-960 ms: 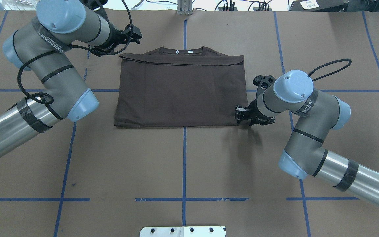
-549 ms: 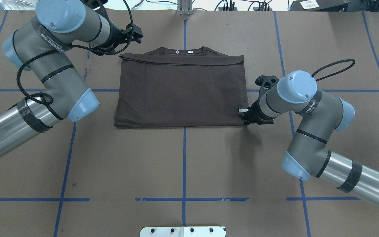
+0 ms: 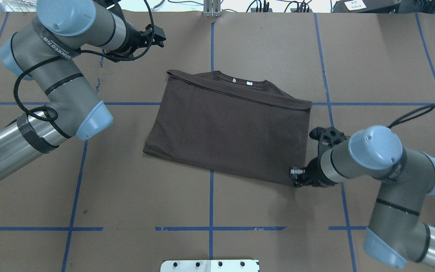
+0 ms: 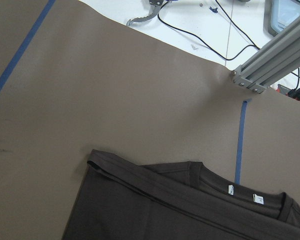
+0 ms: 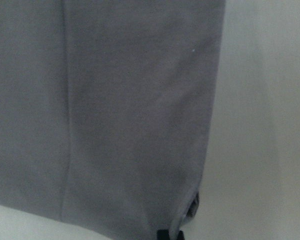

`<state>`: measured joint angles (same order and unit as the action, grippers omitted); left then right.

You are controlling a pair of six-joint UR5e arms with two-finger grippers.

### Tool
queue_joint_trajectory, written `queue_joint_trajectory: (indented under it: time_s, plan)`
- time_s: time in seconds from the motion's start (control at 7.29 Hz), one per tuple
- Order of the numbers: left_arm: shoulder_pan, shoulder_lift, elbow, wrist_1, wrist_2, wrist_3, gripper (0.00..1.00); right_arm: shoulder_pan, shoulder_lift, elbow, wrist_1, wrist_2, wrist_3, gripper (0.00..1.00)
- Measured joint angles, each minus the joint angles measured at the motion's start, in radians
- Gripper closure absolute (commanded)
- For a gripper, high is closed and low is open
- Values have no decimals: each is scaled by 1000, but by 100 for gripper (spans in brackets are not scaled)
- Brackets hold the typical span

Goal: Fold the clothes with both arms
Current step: 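Grasp the shirt's side edge with the right gripper and drag it toward the robot, then lower the left gripper toward the shirt corner nearest it while the right gripper holds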

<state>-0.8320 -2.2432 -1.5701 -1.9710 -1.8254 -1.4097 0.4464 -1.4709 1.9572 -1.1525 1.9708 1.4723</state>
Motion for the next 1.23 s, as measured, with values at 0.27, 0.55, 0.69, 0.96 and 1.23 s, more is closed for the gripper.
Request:
queue_joint_trajectory:
  time_s: [0.27,0.55,0.69,0.96,1.23]
  plan:
    - [18,13,-44,11,1,-4,0,-234,-103,130,0,-83,157,100]
    - [35,24,-84,26,3,-6,0,-424,-132,177,0,-177,278,0]
    - [47,25,-100,44,2,-6,0,-459,-139,199,1,-205,295,0]
    - [112,46,-147,109,-2,-36,0,-452,-142,269,5,-303,305,0]
    - [221,86,-209,160,-1,-181,0,-354,-106,318,10,-390,300,0]
